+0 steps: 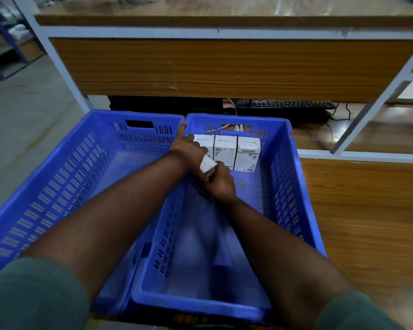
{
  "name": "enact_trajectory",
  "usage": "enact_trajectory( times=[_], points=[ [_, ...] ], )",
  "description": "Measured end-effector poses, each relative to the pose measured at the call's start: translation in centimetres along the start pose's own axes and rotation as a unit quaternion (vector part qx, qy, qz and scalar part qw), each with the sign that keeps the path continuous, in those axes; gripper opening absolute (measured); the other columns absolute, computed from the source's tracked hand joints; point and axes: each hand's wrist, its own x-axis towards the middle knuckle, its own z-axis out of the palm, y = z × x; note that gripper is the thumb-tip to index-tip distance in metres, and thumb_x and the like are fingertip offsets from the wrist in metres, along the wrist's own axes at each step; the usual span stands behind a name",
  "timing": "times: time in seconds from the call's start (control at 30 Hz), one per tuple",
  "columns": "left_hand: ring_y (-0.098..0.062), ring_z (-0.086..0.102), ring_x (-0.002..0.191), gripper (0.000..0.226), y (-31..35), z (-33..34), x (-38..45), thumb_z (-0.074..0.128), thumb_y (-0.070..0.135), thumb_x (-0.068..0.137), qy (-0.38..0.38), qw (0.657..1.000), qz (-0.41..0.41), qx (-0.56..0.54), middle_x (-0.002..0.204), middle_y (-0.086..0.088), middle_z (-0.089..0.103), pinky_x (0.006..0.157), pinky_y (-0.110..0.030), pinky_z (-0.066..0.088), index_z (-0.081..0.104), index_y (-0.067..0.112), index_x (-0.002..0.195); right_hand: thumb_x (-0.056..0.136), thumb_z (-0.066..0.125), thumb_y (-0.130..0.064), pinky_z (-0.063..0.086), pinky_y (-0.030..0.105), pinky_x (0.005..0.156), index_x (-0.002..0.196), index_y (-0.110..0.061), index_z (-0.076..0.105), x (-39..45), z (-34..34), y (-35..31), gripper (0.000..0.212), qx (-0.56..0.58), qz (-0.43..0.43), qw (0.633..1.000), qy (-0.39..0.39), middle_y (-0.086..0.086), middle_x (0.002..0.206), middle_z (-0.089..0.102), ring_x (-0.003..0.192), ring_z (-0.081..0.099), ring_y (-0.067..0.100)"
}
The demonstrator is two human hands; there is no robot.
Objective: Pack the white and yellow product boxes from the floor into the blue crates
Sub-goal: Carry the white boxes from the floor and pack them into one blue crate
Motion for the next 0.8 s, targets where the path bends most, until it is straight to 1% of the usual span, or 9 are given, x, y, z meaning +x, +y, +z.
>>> enact_trajectory(
  times=[0.03,0.1,0.17,0.23,0.33,0.47,0.57,0.7,0.8],
  points=[
    [-0.028,0.040,0.136,0.091,-0.4,-0.2,0.0,0.054,0.089,0.066,-0.014,1.000,0.013,0.005,0.129,-0.004,0.064,0.115,-0.069,-0.008,0.050,0.036,0.140,0.073,0.086,-0.047,0.059,0.034,0.073,0.121,-0.021,0.051,0.3,-0.4,0.2,0.065,0.020,0.003,1.000,-0.015,0.002,0.108,0.066,0.097,0.068,0.023],
    [-0.028,0.042,0.136,0.077,-0.8,-0.3,0.0,0.065,0.076,0.072,-0.014,1.000,0.020,0.015,0.130,-0.003,0.063,0.116,-0.069,-0.006,0.051,0.038,0.138,0.075,0.089,-0.028,0.050,0.022,0.056,0.111,-0.019,0.043,0.9,-1.1,0.6,0.059,0.061,0.014,0.997,-0.043,-0.001,0.096,0.063,0.084,0.064,0.018],
    [-0.028,0.046,0.133,0.057,-0.6,-0.1,-0.3,0.069,0.060,0.081,0.009,1.000,0.004,0.021,0.126,-0.003,0.063,0.119,-0.067,-0.002,0.060,0.031,0.129,0.071,0.092,-0.024,0.045,0.025,0.060,0.106,-0.019,0.044,1.4,-1.5,1.0,0.060,0.063,0.025,0.997,-0.026,-0.002,0.096,0.059,0.082,0.060,0.015],
    [-0.028,0.048,0.130,0.044,-0.3,0.2,-0.5,0.070,0.049,0.084,0.031,0.999,-0.007,0.032,0.121,-0.003,0.064,0.121,-0.065,0.000,0.066,0.024,0.121,0.067,0.093,-0.035,0.041,0.030,0.065,0.095,-0.020,0.052,1.5,-1.5,1.2,0.052,0.042,0.038,0.998,0.002,0.001,0.100,0.059,0.084,0.059,0.017],
    [-0.030,0.052,0.123,0.025,0.0,0.0,-0.7,0.063,0.023,0.089,0.059,0.997,0.003,0.054,0.110,-0.003,0.069,0.121,-0.066,0.002,0.069,0.019,0.112,0.074,0.089,-0.033,0.040,0.030,0.067,0.083,-0.027,0.049,1.3,-0.7,1.6,0.042,0.046,0.045,0.997,-0.034,-0.003,0.093,0.064,0.083,0.058,0.017],
    [-0.033,0.053,0.120,0.024,0.1,-0.2,-0.4,0.055,0.009,0.090,0.081,0.995,0.005,0.058,0.105,-0.004,0.069,0.121,-0.066,0.000,0.068,0.018,0.108,0.077,0.086,-0.032,0.040,0.029,0.068,0.088,-0.024,0.049,1.3,-0.4,1.3,0.039,0.054,0.059,0.997,-0.024,0.000,0.093,0.065,0.083,0.057,0.017],
    [-0.035,0.052,0.118,0.025,0.2,0.4,0.3,0.050,0.008,0.093,0.106,0.993,-0.007,0.059,0.104,-0.005,0.069,0.122,-0.065,0.001,0.068,0.016,0.108,0.082,0.082,-0.026,0.034,0.029,0.061,0.083,-0.022,0.044,1.9,-0.5,0.9,0.038,0.032,0.061,0.997,-0.020,0.002,0.093,0.062,0.082,0.054,0.020],
    [-0.037,0.052,0.117,0.027,0.4,0.8,1.4,0.046,0.009,0.095,0.131,0.990,-0.019,0.040,0.105,-0.008,0.067,0.122,-0.065,0.002,0.069,0.013,0.108,0.086,0.076,-0.025,0.036,0.033,0.068,0.090,-0.017,0.048,3.1,-0.3,0.7,0.029,-0.010,0.048,0.999,-0.009,0.009,0.095,0.065,0.084,0.057,0.028],
    [-0.040,0.053,0.118,0.028,0.3,1.1,2.1,0.048,0.009,0.093,0.159,0.986,-0.037,0.037,0.110,-0.010,0.065,0.121,-0.066,0.008,0.072,0.012,0.107,0.086,0.076,-0.026,0.034,0.032,0.068,0.086,-0.018,0.045,3.6,0.2,0.8,0.032,-0.013,0.042,0.999,-0.003,0.011,0.095,0.066,0.080,0.052,0.025]
  ],
)
